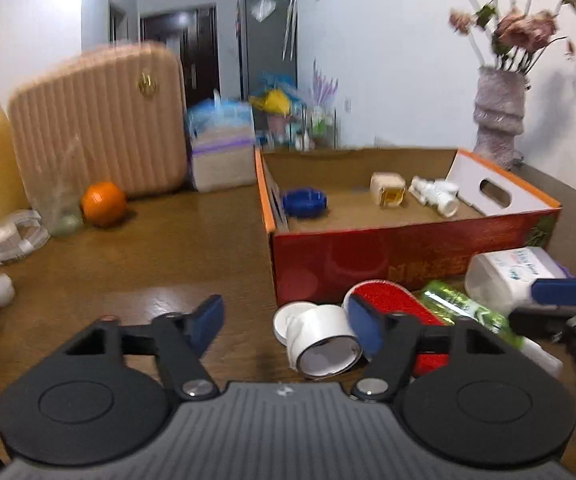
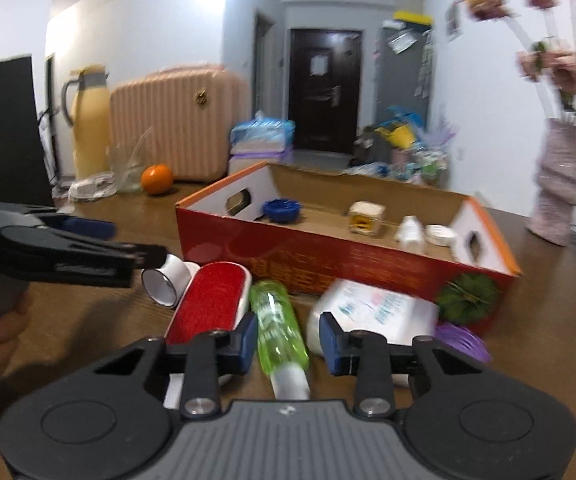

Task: Organize rigid objects
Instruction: 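Grasp the green bottle with the right tool while the left tool grasps the tape roll, then carry the green bottle and tape roll over the box and open both tools, then withdraw both tools from the box back toward the table items, then grasp the purple cap with the right tool while the left tool grasps the white round lid, then carry the purple cap and white lid into the box and open both tools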

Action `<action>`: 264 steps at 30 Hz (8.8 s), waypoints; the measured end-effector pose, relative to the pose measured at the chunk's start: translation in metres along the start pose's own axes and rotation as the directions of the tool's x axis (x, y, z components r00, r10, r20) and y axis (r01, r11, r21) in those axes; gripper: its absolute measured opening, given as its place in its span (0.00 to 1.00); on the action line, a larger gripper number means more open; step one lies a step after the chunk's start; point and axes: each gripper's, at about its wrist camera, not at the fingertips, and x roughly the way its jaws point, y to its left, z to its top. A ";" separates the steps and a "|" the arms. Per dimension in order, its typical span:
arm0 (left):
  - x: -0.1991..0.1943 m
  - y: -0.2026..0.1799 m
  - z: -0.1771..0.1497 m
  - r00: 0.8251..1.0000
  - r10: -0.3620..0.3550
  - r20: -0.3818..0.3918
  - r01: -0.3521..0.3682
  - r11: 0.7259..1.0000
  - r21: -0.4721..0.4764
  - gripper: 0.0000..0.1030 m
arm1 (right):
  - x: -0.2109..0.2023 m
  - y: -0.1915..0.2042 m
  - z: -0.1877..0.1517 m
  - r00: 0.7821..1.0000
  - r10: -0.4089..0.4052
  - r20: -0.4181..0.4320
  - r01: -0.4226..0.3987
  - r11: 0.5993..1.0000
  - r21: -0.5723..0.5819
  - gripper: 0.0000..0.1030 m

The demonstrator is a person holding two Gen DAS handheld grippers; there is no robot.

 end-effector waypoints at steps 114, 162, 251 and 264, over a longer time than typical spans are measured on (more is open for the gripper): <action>0.034 -0.014 0.194 0.984 0.004 -0.180 -0.008 1.000 -0.021 0.88 | 0.032 -0.114 0.171 0.957 -0.219 -0.190 0.227 0.974 0.017 0.68; -0.244 -0.021 -0.125 0.942 0.138 0.305 -0.132 0.990 -0.041 1.00 | -0.214 0.034 -0.134 0.923 -0.281 0.263 0.232 0.952 0.202 0.99; -0.307 -0.042 -0.087 0.903 0.036 0.428 -0.020 0.999 -0.042 0.39 | -0.275 0.057 -0.102 0.866 -0.250 0.432 0.195 0.966 0.168 0.51; -0.202 -0.043 -0.018 0.920 0.022 0.391 -0.016 1.000 -0.018 0.39 | -0.193 0.003 -0.049 0.916 -0.215 0.338 0.162 0.971 0.179 0.51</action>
